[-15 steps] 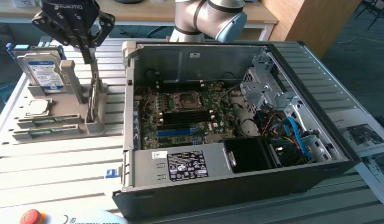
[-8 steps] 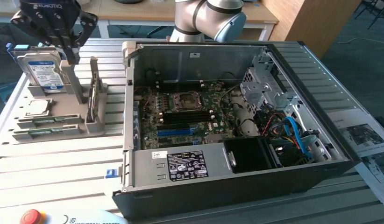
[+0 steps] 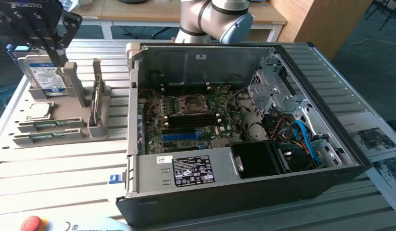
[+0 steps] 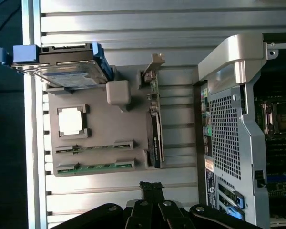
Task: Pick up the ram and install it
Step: 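Reach for the ram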
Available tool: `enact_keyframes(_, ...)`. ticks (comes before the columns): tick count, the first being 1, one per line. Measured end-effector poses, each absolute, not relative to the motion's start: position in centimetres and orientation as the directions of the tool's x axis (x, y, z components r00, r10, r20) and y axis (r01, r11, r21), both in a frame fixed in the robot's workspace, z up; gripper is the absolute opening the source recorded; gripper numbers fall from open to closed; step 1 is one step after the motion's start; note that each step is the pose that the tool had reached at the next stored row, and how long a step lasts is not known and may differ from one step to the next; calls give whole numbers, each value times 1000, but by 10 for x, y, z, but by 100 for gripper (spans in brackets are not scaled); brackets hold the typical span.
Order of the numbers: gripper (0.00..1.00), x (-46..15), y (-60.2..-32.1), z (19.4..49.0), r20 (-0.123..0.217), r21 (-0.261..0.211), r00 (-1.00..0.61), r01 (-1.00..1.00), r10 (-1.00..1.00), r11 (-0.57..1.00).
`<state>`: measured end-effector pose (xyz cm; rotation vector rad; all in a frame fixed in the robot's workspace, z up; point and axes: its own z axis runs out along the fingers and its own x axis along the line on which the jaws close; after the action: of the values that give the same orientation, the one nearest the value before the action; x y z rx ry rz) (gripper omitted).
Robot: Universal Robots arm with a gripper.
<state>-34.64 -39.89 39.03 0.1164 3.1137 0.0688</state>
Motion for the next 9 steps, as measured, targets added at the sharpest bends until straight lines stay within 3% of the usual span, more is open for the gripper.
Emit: enact_keyframes(9,11,-374,-399,390,-23,45,-997,74,75,996)
